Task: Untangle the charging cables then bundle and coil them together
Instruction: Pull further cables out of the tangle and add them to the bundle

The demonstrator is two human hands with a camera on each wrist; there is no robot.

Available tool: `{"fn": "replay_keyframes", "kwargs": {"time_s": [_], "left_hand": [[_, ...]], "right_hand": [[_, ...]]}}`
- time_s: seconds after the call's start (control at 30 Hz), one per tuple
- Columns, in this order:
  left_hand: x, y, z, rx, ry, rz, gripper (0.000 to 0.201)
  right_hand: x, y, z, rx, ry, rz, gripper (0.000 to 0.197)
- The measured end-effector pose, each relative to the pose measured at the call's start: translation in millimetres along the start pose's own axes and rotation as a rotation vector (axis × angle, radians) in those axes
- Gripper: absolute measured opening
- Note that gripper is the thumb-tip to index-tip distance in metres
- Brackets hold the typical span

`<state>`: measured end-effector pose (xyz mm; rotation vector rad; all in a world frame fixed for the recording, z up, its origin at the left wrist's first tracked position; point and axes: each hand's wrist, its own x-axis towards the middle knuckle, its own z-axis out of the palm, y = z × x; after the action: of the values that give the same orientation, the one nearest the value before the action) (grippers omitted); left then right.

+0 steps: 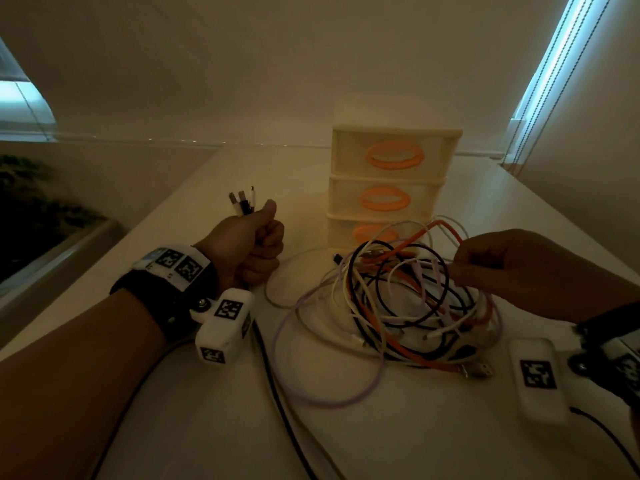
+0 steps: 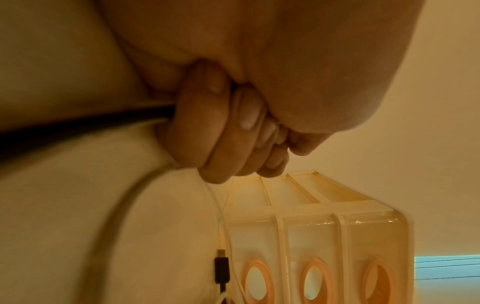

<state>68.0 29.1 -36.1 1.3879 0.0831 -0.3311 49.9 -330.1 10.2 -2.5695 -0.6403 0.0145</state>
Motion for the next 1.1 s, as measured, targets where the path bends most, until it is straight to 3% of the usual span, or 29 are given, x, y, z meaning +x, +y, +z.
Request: {"fn": "replay_keyframes", "kwargs": {"time_s": [0.2, 0.5, 0.7, 0.83, 0.9, 1.1], "left_hand": [[-3.5, -0.7, 3.0, 0.032, 0.006, 0.021, 0.061], [3.4, -1.8, 1.3, 0.087, -0.008, -0.008, 0.060], [1.2, -0.8, 4.6, 0.128, 0.009, -0.011, 0.061], [-6.1, 1.4, 8.8, 0.135, 0.030, 0.011, 0.060], [-9.8, 3.1, 10.2, 0.118, 0.007, 0.026, 0.060], [-18.1, 3.1, 27.9, 0.193, -0.167, 0.014, 0.067]], "right_hand": [[-4.8, -26.7, -9.9, 0.145, 0.130, -0.126, 0.026], [0.2, -53.0, 10.0, 0.211, 0.105, -0.180, 0.006], [6.8, -44.7, 16.6, -0.089, 0.129, -0.082, 0.006], [5.5, -31.5, 6.8, -0.156, 0.438, -0.109, 0.003], [4.3, -21.8, -0.3, -0.183, 0.519, -0.062, 0.006], [9.5, -4.3, 10.2, -0.167, 0.143, 0.099, 0.004]]}}
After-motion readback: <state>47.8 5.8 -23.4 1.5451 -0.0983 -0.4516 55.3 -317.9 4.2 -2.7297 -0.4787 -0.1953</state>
